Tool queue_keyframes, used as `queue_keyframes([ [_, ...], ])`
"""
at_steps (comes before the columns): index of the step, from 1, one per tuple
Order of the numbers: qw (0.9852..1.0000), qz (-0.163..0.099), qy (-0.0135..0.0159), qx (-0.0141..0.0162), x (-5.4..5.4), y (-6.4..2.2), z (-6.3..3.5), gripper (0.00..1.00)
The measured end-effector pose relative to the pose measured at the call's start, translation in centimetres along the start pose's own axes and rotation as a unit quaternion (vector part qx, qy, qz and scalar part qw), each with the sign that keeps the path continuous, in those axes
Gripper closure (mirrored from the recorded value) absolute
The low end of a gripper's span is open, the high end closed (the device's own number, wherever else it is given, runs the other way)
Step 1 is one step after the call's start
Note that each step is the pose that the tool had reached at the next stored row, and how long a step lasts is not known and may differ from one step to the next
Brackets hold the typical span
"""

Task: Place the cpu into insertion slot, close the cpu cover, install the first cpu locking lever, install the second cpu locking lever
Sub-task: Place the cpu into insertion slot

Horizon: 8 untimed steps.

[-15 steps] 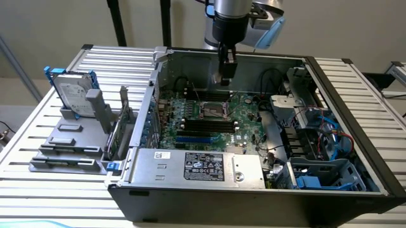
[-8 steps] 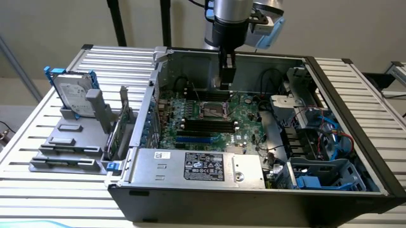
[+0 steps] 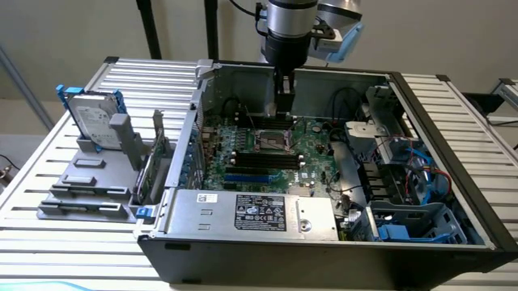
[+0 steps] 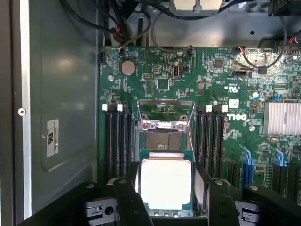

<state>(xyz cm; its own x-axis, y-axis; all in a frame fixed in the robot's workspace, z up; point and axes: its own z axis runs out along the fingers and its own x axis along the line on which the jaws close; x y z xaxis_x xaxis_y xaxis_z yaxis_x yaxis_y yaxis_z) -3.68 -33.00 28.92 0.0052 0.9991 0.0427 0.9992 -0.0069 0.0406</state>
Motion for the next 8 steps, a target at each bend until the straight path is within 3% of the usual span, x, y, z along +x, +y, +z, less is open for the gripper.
queue_keyframes([
  [8,1.0,0.0,0.0,0.0,-0.1,-0.08,1.45,0.45],
])
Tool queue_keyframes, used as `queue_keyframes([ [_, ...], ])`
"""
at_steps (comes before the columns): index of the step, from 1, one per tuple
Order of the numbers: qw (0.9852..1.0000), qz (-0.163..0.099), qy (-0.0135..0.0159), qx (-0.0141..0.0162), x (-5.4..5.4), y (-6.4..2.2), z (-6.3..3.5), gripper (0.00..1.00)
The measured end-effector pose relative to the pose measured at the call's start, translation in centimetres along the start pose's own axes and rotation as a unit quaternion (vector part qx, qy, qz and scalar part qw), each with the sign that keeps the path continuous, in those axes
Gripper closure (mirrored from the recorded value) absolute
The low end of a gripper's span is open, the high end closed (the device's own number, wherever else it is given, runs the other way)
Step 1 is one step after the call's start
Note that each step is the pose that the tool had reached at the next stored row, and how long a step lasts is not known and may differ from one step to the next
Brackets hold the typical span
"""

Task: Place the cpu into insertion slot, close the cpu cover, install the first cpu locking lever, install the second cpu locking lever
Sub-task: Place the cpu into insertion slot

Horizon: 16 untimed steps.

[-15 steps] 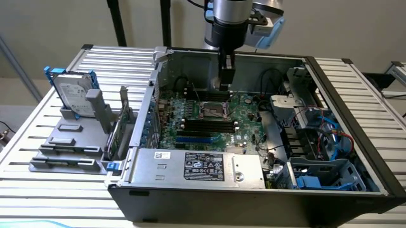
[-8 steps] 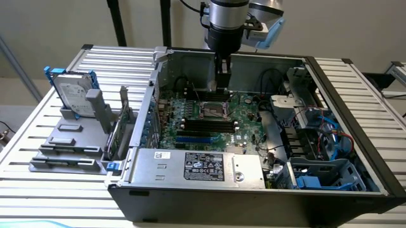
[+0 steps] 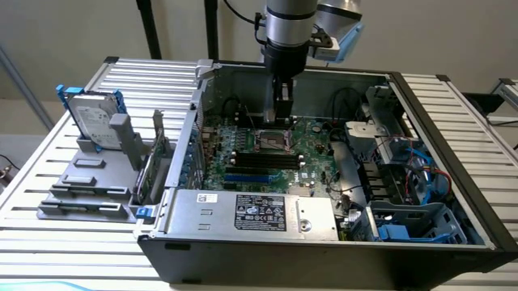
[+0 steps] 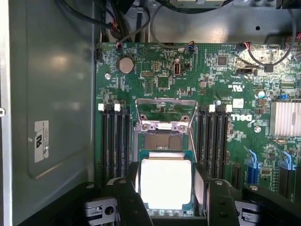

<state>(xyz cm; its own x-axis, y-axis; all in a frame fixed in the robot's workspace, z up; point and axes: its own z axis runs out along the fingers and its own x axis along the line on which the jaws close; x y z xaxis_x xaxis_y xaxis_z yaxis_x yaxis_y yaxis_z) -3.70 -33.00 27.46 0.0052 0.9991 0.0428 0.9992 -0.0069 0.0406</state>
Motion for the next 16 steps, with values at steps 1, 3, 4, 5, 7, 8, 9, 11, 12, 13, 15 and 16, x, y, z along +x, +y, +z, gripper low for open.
queue_keyframes([
  [1,1.0,0.0,0.0,0.0,0.0,-0.01,0.18,0.45],
  [3,1.0,0.0,0.0,0.0,0.0,-0.02,0.54,0.45],
  [4,1.0,0.0,0.0,0.0,0.0,-0.03,0.72,0.45],
  [5,1.0,0.0,0.0,0.0,0.0,-0.04,0.9,0.45],
  [7,1.0,0.0,0.0,0.0,-0.1,-0.05,1.28,0.45],
  [8,1.0,0.0,0.0,0.0,-0.1,-0.06,1.46,0.45],
  [9,1.0,0.0,0.0,0.0,-0.1,-0.07,1.63,0.45],
  [11,1.0,0.0,0.0,0.0,-0.1,-0.08,2.0,0.45],
  [12,1.0,0.0,0.0,0.0,-0.1,-0.09,2.18,0.45],
  [13,1.0,0.0,0.0,0.0,-0.1,-0.09,2.36,0.45],
  [15,1.0,0.0,0.0,0.0,-0.1,-0.11,2.72,0.45],
  [16,1.0,0.0,0.0,0.0001,-0.1,-0.12,2.89,0.45],
])
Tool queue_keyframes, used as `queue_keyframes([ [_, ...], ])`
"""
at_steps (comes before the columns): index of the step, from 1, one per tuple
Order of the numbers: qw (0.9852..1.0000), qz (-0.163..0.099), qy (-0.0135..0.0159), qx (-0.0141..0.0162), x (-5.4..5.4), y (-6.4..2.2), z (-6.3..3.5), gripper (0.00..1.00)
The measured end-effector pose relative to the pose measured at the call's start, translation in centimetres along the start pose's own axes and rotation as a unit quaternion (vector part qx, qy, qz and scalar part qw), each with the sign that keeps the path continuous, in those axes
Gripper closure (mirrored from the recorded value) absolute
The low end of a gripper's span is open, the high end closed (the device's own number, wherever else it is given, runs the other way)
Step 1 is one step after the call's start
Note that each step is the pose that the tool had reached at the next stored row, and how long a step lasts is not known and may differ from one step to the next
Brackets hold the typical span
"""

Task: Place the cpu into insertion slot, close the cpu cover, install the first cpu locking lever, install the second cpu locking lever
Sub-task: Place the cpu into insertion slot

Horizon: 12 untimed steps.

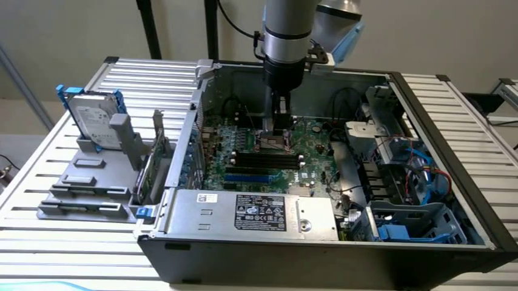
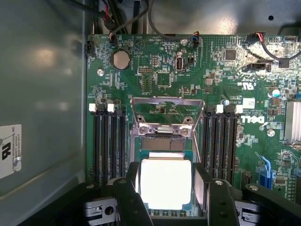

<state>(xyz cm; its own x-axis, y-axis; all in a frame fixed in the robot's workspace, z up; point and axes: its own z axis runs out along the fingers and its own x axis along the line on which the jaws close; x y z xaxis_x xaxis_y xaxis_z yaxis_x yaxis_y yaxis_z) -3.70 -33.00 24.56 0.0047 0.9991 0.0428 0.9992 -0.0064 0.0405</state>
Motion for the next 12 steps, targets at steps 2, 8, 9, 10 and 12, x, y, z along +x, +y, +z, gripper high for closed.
queue_keyframes([
  [2,1.0,0.0,0.0,0.0,0.0,-0.01,0.38,0.45],
  [8,1.0,0.0,0.0,0.0004,-0.1,-0.06,1.45,0.45],
  [9,1.0,0.0,0.0,0.0005,-0.1,-0.07,1.65,0.45],
  [10,1.0,0.0,0.0,0.0006,-0.1,-0.08,1.83,0.45],
  [12,1.0,0.0,0.0,0.0009,-0.1,-0.09,2.19,0.45],
])
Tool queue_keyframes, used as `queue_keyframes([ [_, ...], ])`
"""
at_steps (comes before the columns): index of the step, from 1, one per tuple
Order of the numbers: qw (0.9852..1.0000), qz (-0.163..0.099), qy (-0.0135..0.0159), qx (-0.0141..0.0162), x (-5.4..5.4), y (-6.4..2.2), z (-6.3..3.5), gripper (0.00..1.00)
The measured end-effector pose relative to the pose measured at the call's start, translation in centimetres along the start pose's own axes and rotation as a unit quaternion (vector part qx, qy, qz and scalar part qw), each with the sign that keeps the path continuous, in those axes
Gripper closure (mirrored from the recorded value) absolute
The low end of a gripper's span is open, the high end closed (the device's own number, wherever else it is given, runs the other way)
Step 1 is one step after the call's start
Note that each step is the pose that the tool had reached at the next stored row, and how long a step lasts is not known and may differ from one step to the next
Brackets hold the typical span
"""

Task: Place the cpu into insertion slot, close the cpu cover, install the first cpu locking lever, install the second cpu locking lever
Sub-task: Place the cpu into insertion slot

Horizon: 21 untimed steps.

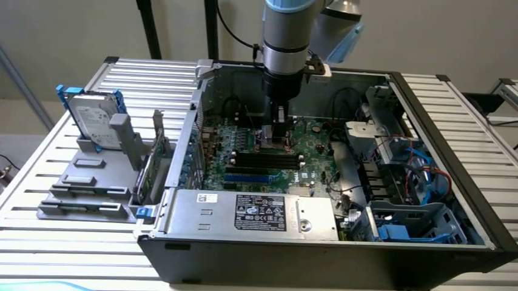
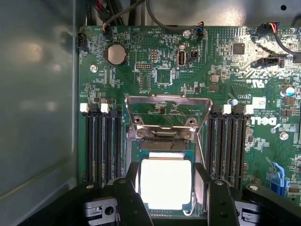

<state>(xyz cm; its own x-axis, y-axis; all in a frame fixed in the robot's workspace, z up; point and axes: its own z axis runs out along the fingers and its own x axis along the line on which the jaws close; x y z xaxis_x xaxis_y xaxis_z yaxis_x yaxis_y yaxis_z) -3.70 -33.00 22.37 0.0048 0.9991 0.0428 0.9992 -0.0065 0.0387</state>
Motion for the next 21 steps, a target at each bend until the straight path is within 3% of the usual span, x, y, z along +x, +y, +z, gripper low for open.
queue_keyframes([
  [7,1.0,0.0,0.0,0.0026,0.0,-0.04,1.15,0.45],
  [21,1.0,0.0,0.0,0.0048,-0.1,0.03,1.75,0.45],
])
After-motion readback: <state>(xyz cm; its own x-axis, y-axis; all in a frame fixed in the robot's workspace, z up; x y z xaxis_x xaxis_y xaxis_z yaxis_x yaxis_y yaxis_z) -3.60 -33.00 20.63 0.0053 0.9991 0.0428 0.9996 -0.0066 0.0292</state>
